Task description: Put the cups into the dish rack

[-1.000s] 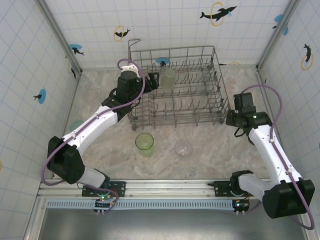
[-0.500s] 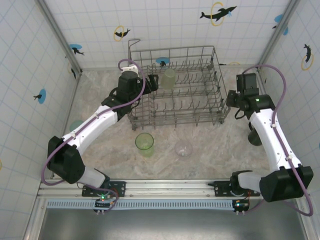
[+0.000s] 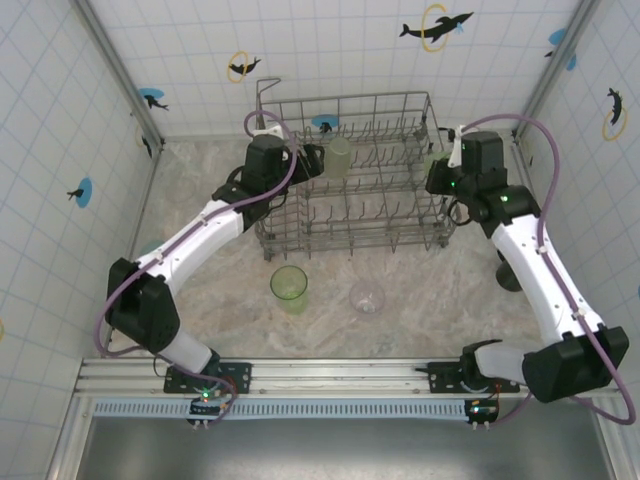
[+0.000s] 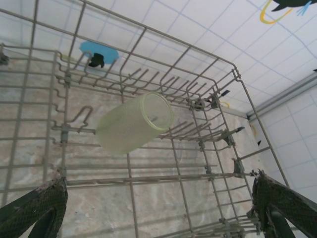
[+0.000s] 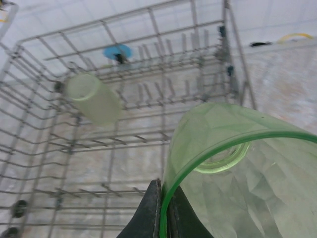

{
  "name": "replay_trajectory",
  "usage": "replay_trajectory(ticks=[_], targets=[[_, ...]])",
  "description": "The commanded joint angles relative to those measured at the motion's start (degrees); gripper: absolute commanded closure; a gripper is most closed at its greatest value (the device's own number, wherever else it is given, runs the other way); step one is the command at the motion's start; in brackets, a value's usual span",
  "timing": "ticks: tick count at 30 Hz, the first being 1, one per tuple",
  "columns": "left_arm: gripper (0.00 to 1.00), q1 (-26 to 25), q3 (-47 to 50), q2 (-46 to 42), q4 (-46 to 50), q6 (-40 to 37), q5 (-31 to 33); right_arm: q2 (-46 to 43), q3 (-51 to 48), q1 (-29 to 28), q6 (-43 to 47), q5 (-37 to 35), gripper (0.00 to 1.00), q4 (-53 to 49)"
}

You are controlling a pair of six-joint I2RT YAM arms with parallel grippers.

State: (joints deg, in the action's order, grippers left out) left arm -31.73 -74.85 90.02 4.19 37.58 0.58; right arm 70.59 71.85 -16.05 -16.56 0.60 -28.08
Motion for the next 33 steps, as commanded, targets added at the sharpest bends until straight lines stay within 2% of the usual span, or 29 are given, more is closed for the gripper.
replay_trajectory(ticks=[1,8,13,23,33], targets=[[0.03,0.4,-1.6,2.1,-2.6,5.0,-5.9,-3.8,-5.4,-0.1,-3.1,10.8,1.0,13.0],[0.02,0.4,-2.2,6.2,-9.3,13.1,-14.6,-4.6,-13.6,0.2,-9.9,23.2,1.0,28.1],[0.02,0.4,-0.6,7.3,-15.6,19.0,-18.6,-3.7,-18.0,0.5,-14.8,28.9,1.0,40.1],[0.02,0.4,2.0,10.2,-28.6,29.1,-26.2,0.3,-21.0,0.6,-26.5,31.9,1.0,54.7],[0.03,0.1,2.1,12.1,-32.5,34.2,-27.1,3.4,-21.7,-0.1,-32.4,32.6,1.0,61.6]])
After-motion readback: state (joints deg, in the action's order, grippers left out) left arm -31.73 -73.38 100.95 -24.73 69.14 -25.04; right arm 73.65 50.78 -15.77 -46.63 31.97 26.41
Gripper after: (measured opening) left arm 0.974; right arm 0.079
